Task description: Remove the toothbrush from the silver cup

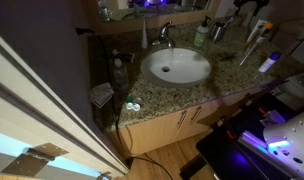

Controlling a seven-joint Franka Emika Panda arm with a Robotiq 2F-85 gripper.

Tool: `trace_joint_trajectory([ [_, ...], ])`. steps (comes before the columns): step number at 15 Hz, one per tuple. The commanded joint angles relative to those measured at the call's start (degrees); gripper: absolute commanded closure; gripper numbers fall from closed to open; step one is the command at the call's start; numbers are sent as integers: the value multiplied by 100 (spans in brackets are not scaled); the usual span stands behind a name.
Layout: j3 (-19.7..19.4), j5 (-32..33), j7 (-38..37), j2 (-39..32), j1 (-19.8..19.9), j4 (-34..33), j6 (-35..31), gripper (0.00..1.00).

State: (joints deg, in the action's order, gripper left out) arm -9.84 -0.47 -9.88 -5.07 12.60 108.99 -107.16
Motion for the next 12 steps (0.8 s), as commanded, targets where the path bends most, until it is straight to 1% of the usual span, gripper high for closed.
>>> trace_joint_trajectory([
  [1,-60,-5,8,10,-51,-12,18,0],
  [2,-64,-4,8,40,-50,-11,18,0],
  [3,-62,82,95,-90,-53,-94,99,0],
  [4,-71,13,311,-331,-20,-342,352,0],
  [6,-59,-323,674,-784,35,-807,679,0],
  [9,-29,-486,715,-1389,70,-1564,1128,0],
  [12,-24,-719,510,-2088,165,-2526,1709,0],
])
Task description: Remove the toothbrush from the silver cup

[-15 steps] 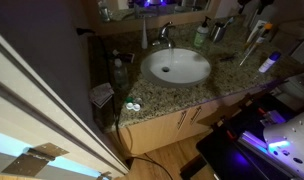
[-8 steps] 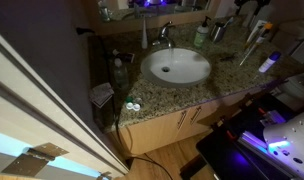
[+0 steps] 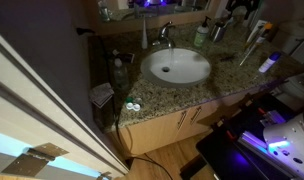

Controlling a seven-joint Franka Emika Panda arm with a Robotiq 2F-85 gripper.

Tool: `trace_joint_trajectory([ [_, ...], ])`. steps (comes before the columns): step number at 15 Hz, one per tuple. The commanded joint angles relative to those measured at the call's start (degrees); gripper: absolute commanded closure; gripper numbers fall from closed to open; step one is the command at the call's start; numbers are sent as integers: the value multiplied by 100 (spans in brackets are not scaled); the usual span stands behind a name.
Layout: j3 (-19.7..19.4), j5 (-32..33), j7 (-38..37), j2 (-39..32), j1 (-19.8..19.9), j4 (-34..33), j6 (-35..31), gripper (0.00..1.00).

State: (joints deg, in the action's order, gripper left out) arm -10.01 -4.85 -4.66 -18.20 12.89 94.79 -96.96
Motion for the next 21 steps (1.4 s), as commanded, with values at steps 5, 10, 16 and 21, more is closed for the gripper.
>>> trace_joint_trajectory([
  [5,-1,-135,-114,-585,57,-767,420,0],
  [10,17,-376,-255,-1191,186,-1095,223,0],
  [16,6,-297,-346,-1444,168,-1201,-17,0],
  [21,4,-321,-329,-1436,187,-1215,-3,33],
])
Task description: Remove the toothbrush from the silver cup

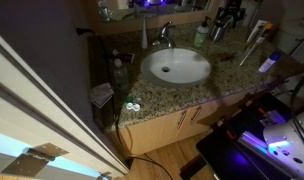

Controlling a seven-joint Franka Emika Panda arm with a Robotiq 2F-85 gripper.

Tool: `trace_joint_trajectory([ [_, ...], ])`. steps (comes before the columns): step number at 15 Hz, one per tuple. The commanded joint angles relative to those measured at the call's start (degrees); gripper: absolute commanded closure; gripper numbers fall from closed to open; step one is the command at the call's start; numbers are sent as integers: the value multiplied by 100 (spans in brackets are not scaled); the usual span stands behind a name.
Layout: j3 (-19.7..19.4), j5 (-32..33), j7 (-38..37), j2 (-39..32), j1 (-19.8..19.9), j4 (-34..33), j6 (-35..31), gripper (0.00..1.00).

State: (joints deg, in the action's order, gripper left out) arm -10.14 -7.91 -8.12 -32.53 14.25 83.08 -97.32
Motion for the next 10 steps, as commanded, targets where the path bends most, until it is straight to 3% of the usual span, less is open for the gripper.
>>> trace_joint_trajectory([
  [1,12,-28,12,2,62,-40,27,40],
  [10,14,-77,110,26,193,0,48,100],
])
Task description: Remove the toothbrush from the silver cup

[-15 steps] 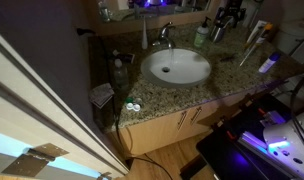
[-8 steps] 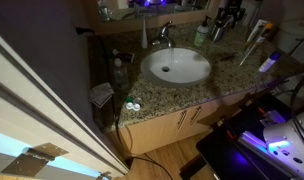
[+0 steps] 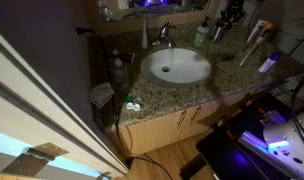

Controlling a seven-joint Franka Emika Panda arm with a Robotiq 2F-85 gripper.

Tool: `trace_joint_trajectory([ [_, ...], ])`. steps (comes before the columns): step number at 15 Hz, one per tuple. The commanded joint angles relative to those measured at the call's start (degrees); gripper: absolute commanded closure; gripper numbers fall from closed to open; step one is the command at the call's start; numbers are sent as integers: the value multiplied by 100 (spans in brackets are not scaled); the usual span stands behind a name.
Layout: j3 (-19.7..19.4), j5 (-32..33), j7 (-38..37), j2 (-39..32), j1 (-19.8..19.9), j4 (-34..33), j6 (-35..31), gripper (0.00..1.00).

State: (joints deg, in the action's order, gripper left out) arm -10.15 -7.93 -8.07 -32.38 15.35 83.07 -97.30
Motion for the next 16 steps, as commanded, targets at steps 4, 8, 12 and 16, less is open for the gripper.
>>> trace_joint_trajectory([
  [4,34,-94,142,94,93,24,118,98],
  [8,41,-216,340,562,180,111,299,98],
  [12,11,-353,580,1331,267,296,607,98],
  [16,4,-644,1265,2236,288,601,934,98],
])
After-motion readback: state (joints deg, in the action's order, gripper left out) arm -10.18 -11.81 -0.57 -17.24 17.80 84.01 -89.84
